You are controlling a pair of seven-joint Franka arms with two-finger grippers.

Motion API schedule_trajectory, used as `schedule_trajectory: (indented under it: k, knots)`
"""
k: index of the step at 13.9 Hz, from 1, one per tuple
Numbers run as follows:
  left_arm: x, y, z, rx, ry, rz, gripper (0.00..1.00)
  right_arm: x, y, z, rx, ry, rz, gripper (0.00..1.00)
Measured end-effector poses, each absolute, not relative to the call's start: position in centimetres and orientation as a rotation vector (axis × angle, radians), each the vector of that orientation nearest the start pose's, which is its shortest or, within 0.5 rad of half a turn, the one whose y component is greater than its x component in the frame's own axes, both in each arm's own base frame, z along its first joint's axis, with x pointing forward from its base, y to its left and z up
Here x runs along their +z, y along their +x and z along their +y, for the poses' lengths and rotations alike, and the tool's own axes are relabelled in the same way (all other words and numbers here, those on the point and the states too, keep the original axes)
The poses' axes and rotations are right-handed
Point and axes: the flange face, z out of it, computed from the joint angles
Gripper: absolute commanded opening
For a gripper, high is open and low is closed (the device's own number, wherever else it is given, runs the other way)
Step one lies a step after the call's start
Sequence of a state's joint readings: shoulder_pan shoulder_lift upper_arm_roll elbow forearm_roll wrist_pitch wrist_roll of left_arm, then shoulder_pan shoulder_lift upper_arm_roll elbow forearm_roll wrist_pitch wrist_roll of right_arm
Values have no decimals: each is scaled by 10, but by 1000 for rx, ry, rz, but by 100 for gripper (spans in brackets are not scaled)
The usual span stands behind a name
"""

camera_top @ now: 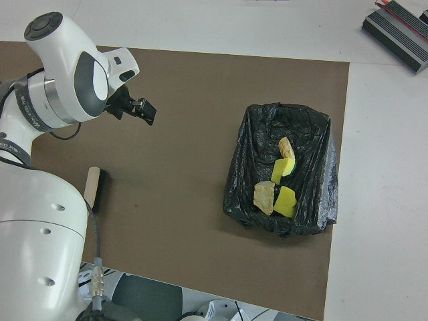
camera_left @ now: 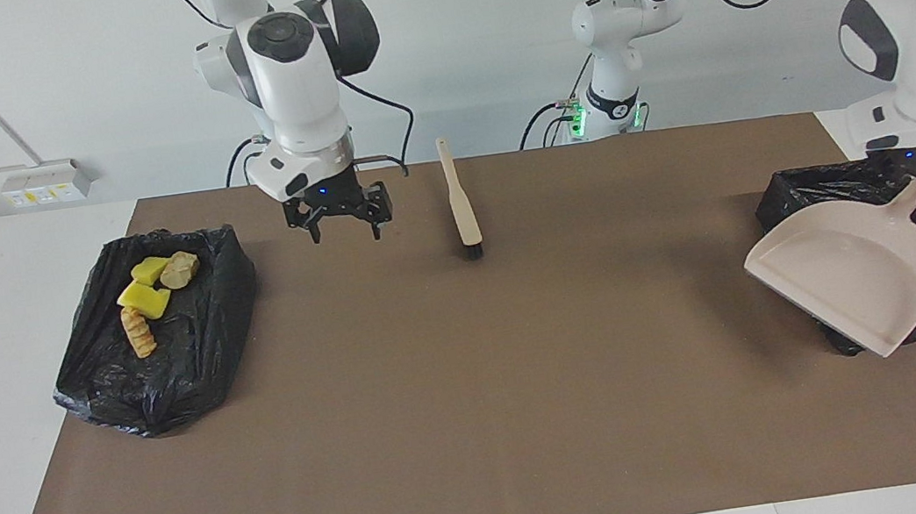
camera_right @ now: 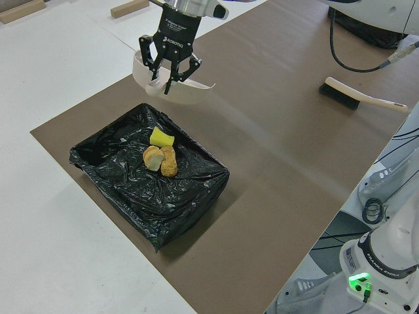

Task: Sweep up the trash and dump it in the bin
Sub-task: 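Return the empty dustpan to the mat center with the left gripper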

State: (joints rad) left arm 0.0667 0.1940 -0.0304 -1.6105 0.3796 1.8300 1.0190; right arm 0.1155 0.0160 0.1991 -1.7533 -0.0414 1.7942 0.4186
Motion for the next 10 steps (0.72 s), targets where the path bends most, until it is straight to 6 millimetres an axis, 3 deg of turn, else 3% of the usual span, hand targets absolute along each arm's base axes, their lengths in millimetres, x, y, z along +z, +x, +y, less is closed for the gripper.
schedule_trajectory:
  k: [2,4,7,10]
  knots:
    - [502,622,-6,173,-2572,1324,0,587,549,140,-106,-3156,196,100]
    - [483,616,-68,132,-2760,1098,0,617,547,112,-125,-3155,236,100]
    - [446,610,-173,77,-3020,687,0,651,544,74,-130,-3159,248,100]
    - [417,595,-255,103,-3146,372,0,675,539,17,-130,-3169,204,100]
